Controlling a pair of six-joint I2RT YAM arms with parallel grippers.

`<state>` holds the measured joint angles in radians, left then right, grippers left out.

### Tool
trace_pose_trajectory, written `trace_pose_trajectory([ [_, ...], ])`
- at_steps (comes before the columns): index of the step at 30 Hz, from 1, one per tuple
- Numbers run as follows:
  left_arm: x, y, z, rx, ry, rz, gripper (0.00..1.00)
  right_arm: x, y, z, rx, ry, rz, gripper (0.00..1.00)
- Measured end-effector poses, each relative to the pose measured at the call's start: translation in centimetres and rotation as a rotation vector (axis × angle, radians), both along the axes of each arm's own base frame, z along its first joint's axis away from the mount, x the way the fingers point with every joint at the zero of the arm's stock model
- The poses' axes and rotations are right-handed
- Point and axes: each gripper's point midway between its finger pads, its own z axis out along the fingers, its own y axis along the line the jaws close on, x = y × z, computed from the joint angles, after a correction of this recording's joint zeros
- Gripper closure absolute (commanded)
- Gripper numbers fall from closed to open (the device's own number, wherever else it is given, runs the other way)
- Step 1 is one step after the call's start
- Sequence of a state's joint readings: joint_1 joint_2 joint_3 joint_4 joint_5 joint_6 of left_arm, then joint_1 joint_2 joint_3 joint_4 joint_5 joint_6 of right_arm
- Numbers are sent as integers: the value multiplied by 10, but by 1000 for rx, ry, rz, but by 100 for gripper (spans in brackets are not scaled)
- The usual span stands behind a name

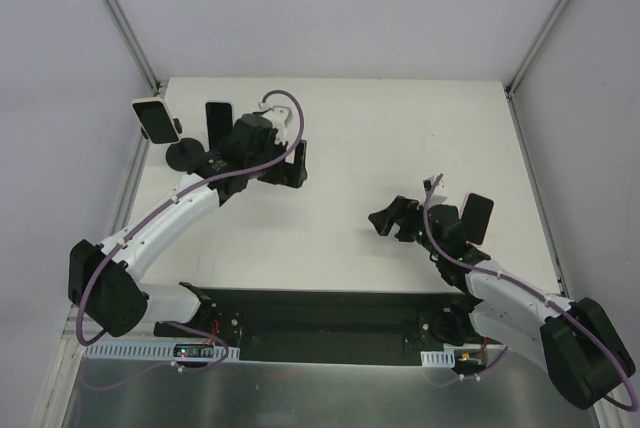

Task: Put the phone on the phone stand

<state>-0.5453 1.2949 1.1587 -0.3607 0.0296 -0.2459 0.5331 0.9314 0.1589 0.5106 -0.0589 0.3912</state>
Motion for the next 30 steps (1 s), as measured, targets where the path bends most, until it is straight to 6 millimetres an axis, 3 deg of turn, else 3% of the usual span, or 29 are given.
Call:
trace_pose_trajectory([
  [1, -10, -2, -13, 20, 33, -17, 8, 4, -1, 2, -26, 21, -14, 4],
  [3, -24, -11, -16, 30, 40, -59, 9, 13, -7, 8, -86, 52, -53, 4],
  [7, -50, -40, 15, -48, -35, -181, 10, 44, -37, 46, -256, 85, -209, 4],
  [9, -60, -49, 29, -87, -60, -225, 10, 61, -63, 68, -301, 100, -310, 4],
  [11, -65, -52, 38, -116, -76, -246, 10, 75, -106, 84, -313, 139, -448, 4],
  [13, -68, -55, 43, -136, -79, -261, 11, 80, -157, 87, -302, 194, -599, 4],
  [16, -72, -58, 44, -159, -61, -275, 11, 65, -222, 73, -275, 311, -788, 4],
  [20, -77, -62, 44, -173, -49, -293, 11, 54, -258, 54, -132, 417, -875, 4],
  [23, -78, -62, 45, -176, -45, -297, 11, 47, -271, 29, -37, 511, -906, 4],
  [30, -81, -65, 45, -191, -32, -309, 11, 37, -268, -18, -21, 688, -850, 4],
])
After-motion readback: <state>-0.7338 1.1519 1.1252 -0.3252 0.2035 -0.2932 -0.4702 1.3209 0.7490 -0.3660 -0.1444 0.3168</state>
